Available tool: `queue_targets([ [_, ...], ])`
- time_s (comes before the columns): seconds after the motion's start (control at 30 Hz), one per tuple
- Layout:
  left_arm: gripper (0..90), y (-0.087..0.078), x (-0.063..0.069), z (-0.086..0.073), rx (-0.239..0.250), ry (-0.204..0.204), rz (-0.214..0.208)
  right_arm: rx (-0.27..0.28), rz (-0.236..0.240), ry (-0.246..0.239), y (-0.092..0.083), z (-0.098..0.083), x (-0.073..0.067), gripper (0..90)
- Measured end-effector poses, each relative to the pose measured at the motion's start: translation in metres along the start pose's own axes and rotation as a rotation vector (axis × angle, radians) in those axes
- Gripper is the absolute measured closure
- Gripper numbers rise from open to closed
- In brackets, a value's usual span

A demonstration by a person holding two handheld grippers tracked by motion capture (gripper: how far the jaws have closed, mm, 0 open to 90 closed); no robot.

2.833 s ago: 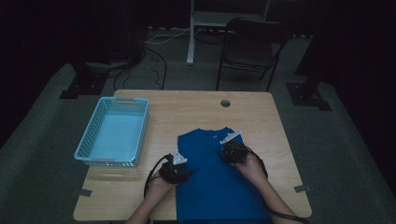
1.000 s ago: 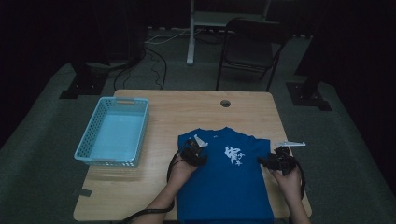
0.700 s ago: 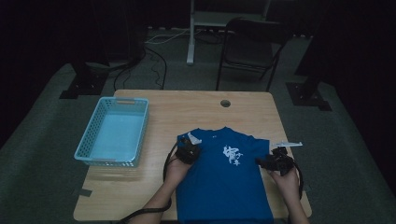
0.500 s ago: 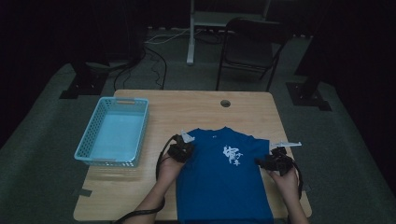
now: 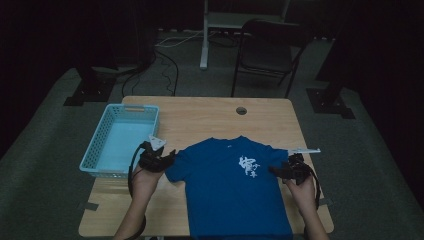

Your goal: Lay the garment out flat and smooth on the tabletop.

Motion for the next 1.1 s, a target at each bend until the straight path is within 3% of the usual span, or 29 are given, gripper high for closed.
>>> queue_targets([
  [0.03,46.9,0.003,0.010,-0.003,-0.011,0.007,-0.028,0.004,0.010,0.000,0.003,0.003,-0.003,18.0],
  [0.1,37.7,0.010,0.028,-0.009,-0.026,0.037,-0.049,-0.013,0.005,-0.016,0.010,0.009,-0.010,16.6],
  [0.17,24.8,0.019,0.041,-0.013,-0.059,0.033,-0.065,-0.010,0.003,-0.033,0.018,0.015,-0.018,13.4],
  [0.23,3.4,0.031,0.052,-0.019,-0.132,0.058,-0.085,-0.001,0.008,-0.028,0.025,0.019,-0.024,13.4],
  [0.27,1.0,0.037,0.058,-0.022,-0.142,0.067,-0.087,0.001,-0.002,-0.035,0.030,0.021,-0.028,13.3],
  [0.37,0.9,0.055,0.068,-0.032,-0.180,0.087,-0.065,-0.007,-0.036,-0.040,0.046,0.022,-0.037,12.5],
  [0.47,0.9,0.069,0.066,-0.041,-0.233,0.121,-0.025,-0.063,-0.090,-0.060,0.064,0.016,-0.040,12.6],
  [0.57,1.0,0.081,0.056,-0.051,-0.296,0.126,-0.017,-0.082,-0.208,-0.125,0.073,0.009,-0.038,12.8],
  [0.6,1.0,0.084,0.052,-0.053,-0.309,0.132,-0.013,-0.083,-0.209,-0.120,0.072,0.009,-0.037,12.8],
  [0.63,0.7,0.086,0.050,-0.054,-0.299,0.119,-0.040,-0.091,-0.210,-0.119,0.072,0.009,-0.036,12.7],
  [0.8,0.6,0.092,0.044,-0.047,-0.295,0.130,-0.052,-0.095,-0.210,-0.112,0.070,0.008,-0.023,12.5],
  [0.87,0.6,0.099,0.045,-0.042,-0.291,0.144,-0.068,-0.095,-0.215,-0.105,0.070,0.009,-0.017,12.5],
  [1.1,0.6,0.130,0.050,-0.015,-0.335,0.165,-0.065,-0.135,-0.233,-0.064,0.079,0.026,0.010,12.4],
])
Point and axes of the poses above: each handheld gripper's, and its own axes: y roughly forward along the jaws, z roughly out of its top, x roughly to its right, the point moved 5 cm from there along y, roughly forward along the jaws, and after that the axes turned 13 degrees about -y, right-handed, at the moved point
